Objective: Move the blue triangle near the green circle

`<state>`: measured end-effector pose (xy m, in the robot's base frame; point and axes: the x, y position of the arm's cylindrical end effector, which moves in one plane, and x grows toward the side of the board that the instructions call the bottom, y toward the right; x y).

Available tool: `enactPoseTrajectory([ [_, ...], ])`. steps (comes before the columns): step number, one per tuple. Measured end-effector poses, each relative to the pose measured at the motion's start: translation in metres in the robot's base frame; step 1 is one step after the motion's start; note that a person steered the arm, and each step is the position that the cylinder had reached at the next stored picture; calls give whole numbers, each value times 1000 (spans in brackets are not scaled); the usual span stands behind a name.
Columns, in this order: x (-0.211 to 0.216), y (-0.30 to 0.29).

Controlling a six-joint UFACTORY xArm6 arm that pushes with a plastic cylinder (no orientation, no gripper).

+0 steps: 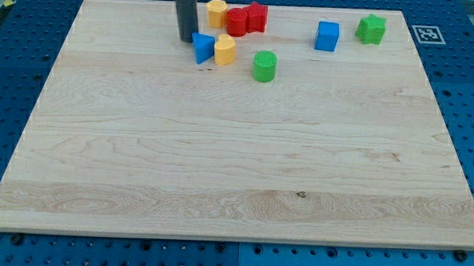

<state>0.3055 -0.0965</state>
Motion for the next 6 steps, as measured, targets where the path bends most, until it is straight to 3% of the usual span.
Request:
enactPoseTrajectory([
  [1, 42, 0],
  [3, 44, -21],
  [5, 37, 40],
  [6, 37, 24],
])
